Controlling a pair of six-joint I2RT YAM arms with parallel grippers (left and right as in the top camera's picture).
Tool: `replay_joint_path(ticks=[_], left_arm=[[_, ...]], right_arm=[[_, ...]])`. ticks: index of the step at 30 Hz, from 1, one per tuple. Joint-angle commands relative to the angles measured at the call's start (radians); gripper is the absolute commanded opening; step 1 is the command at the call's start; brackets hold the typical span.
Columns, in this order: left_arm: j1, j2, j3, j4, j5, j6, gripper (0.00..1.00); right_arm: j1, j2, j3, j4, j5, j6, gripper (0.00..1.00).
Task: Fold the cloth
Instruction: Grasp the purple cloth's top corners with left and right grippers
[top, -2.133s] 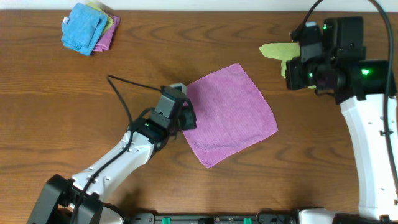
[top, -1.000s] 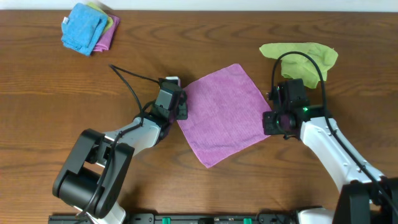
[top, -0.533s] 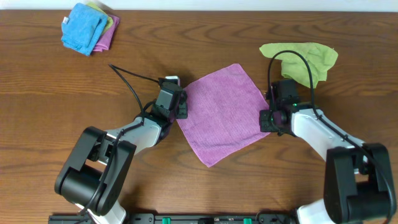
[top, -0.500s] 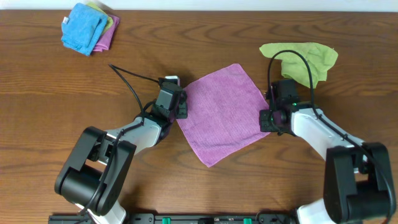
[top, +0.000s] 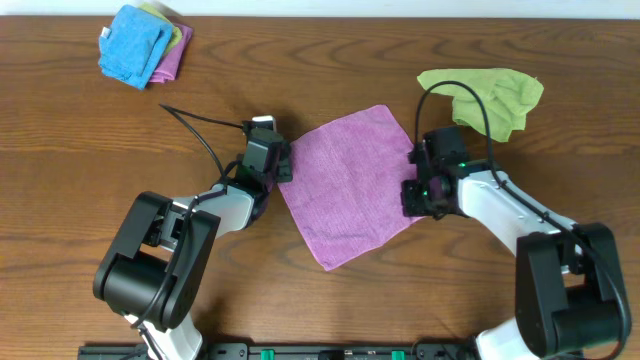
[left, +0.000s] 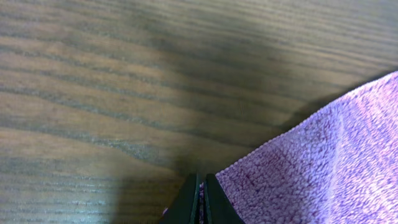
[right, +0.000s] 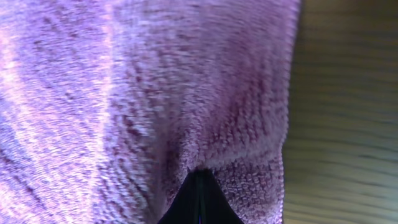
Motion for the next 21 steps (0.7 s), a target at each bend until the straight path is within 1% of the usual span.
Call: replay_joint_path(ticks=[1,7,11,18,21], left_arm=[[0.003,0.005,0.008,0.018,0.044,0.021,0.06],[0.003,0.005,0.008,0.034,0.057,0.021,0.06],[0.003,0.005,0.008,0.030,0.107,0.021,0.06],[0.002,0.005,0.008,-0.097,0.076,0.021,0.06],[0.002,0.005,0.008,-0.109,0.061,0.022,0.06]], right_arm=[[0.033,0.065,-0.045,-0.018,-0.047,0.019,0.01],[0.031,0.065,-0.045,-0.014,-0.035,0.018,0.01],[0.031,0.065,-0.045,-0.008,-0.035,0.018,0.02],[0.031,0.065,-0.045,-0.001,-0.035,0.018,0.02],[0.031,0.065,-0.045,0.009,-0.035,0.018,0.02]])
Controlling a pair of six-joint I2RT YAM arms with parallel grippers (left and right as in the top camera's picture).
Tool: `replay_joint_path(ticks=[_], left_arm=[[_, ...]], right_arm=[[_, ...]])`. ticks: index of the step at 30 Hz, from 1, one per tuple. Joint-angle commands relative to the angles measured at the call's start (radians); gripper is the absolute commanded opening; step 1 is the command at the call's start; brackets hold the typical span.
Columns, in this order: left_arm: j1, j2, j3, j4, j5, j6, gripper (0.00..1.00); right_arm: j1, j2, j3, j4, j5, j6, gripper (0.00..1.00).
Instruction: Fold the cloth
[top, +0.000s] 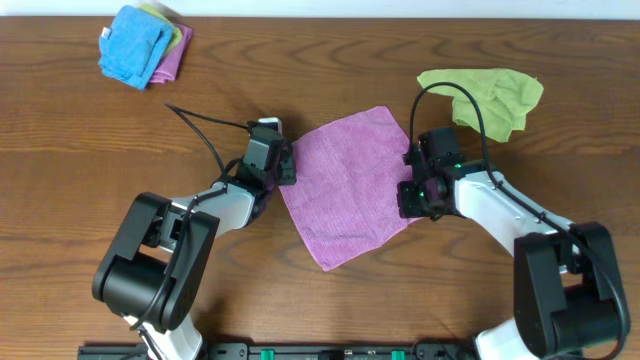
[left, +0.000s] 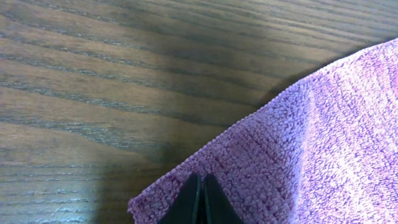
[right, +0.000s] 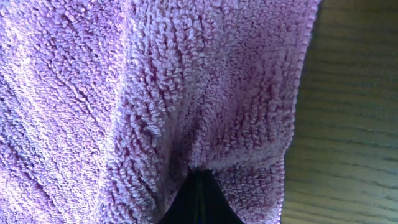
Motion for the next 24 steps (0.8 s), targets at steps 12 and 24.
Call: replay_joint_path(ticks=[12,24], left_arm=[[0.053,0.022,-0.011,0.007,-0.195,0.145,0.05],[0.191,0.022,-0.011,0.140,-0.070,0.145,0.06]], right_arm=[[0.024,0.064,-0.045,-0.058,-0.061,0.055,0.02],[0.240,0.064,-0.045,-0.029,-0.098,0.104,0.01]])
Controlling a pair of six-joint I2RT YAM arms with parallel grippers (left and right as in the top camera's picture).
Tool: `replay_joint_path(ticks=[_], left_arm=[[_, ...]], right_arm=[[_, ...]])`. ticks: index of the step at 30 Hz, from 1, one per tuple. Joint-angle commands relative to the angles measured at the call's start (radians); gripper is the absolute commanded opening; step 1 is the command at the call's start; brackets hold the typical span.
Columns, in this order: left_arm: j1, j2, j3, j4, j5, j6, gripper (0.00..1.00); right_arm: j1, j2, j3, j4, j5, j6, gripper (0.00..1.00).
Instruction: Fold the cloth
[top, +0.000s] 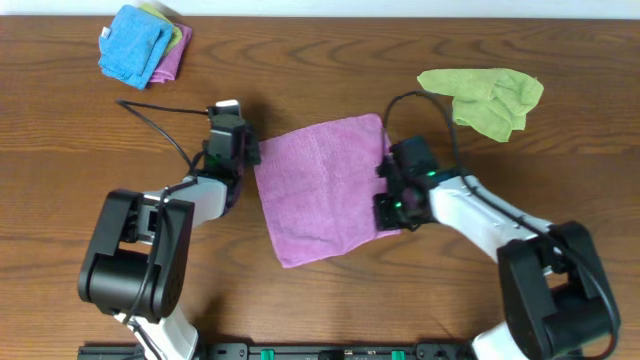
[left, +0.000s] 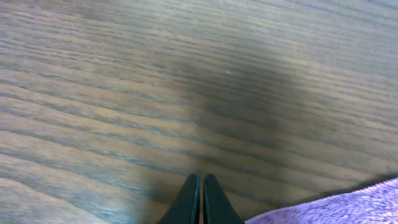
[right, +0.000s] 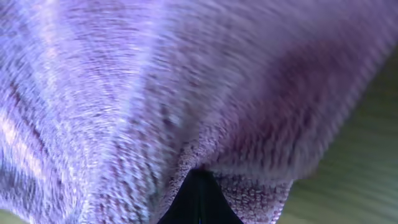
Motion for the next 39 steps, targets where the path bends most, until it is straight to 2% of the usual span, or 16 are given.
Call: replay_joint_path(ticks=[1,8,15,24,28,34,39], left_arm=[[0.006,0.016,-0.008,0.008,0.035,0.018,0.06],[0.006,-0.012,-0.007,0.042,0.041,0.017,0.06],[0.006,-0.144,-0.005,0.016,0.041,0.018,0.05],[0.006,-0.335,-0.005,-0.273,0.041,0.016,0.06],[0.006,-0.410,-0.005,-0.403,0.042,0.003,0.06],[0.006,-0.483,-0.005,-0.489,0.121,-0.013,0.06],[0.006,-0.504,-0.005,-0.536,0.198,-0.052,0.05]], right_arm=[[0.087,0.057,-0.045,0.005,0.014,0.053,0.02],[0.146,0.057,-0.045,-0.006,0.024,0.068,0.02],[0.139,0.056,-0.045,-0.055,0.077,0.075,0.01],[0.138,0.055,-0.039,-0.123,0.132,0.081,0.02],[0.138,0.055,-0.036,-0.206,0.275,0.152,0.01],[0.138,0.055,-0.031,-0.227,0.294,0.170,0.01],[0.138,0.024,0.042,-0.284,0.290,0.169,0.01]])
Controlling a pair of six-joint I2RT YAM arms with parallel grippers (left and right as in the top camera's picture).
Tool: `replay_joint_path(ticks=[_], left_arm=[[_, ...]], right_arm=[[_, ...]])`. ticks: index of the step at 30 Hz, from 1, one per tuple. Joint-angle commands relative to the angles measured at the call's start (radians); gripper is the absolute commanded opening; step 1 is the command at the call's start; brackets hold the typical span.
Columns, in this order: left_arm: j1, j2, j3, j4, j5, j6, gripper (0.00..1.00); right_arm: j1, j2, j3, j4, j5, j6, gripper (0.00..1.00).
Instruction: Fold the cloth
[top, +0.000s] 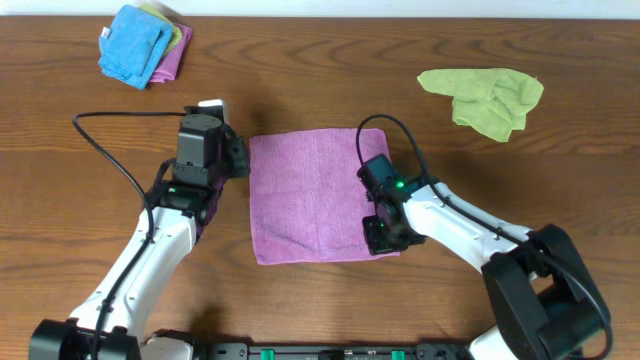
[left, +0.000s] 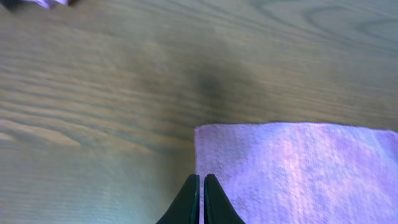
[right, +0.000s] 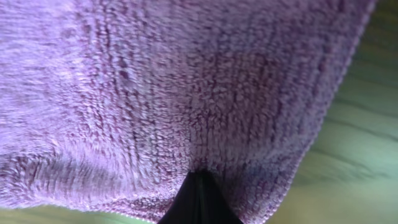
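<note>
The purple cloth (top: 315, 195) lies spread flat in one layer at mid table, its sides square to the table edges. My left gripper (top: 238, 160) is at the cloth's left edge just below the far left corner. In the left wrist view its fingertips (left: 200, 179) are shut where that edge (left: 196, 155) meets them. My right gripper (top: 380, 238) sits at the near right corner. In the right wrist view it (right: 199, 177) is shut on the pile, which puckers around the tips.
A crumpled green cloth (top: 485, 95) lies at the far right. A stack of folded cloths with a blue one on top (top: 138, 42) sits at the far left. The left arm's black cable (top: 100, 150) loops over the wood to its left.
The cloth has turned from slightly tilted to square with the table and sits a little nearer the front. Both grippers, still shut, have moved with it. The left wrist view now shows the far left corner.
At first the cloth lay tilted like a diamond right of centre, with a shut gripper at each side corner. It then sat slightly farther left and less tilted. By now it lies square and flat at mid table, both grippers still shut at its edges.
</note>
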Motion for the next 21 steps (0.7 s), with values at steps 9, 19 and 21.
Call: replay_joint_path(ticks=[9,19,21], left_arm=[[0.002,-0.065,-0.001,-0.121,0.112,-0.074,0.06],[0.002,-0.075,-0.001,-0.195,0.208,-0.146,0.06],[0.003,-0.075,-0.001,-0.254,0.263,-0.143,0.06]], right_arm=[[0.003,-0.216,0.130,-0.120,0.029,0.020,0.01],[-0.027,-0.480,0.180,-0.141,0.035,-0.007,0.13],[-0.055,-0.500,0.180,-0.171,0.030,-0.029,0.34]])
